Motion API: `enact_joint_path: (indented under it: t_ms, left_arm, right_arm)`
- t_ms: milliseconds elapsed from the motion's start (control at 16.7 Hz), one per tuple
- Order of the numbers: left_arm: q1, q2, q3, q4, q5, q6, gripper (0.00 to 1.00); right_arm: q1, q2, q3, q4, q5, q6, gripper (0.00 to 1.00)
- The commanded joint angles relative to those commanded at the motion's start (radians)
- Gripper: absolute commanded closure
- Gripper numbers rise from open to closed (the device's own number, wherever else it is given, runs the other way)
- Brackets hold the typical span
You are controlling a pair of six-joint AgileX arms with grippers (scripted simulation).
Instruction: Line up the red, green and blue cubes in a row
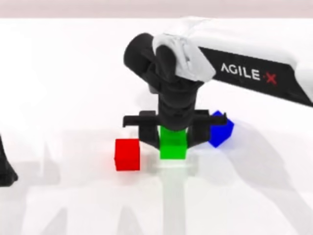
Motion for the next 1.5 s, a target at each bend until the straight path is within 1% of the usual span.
enact_joint_path:
  t_ms: [180,420,1200,1260,1500]
  left_arm:
    - [0.0,0.0,0.0,0.0,0.0,0.0,0.0]
    - [0.0,0.0,0.0,0.0,0.0,0.0,0.0]
    - [0.0,0.0,0.0,0.0,0.0,0.0,0.0]
    - [0.0,0.0,0.0,0.0,0.0,0.0,0.0]
    - [0.0,0.0,0.0,0.0,0.0,0.0,0.0]
  right_arm:
    - [0.003,0.019,-0.074,0.089,0.001,0.001,1.0]
    - [0.004,0.022,-0.084,0.1,0.001,0.001,1.0]
    - [0.004,0.022,-0.084,0.1,0.001,0.001,0.02]
    - [0.004,0.022,-0.084,0.1,0.001,0.001,0.0]
    - [0.004,0.022,-0.084,0.1,0.001,0.001,0.0]
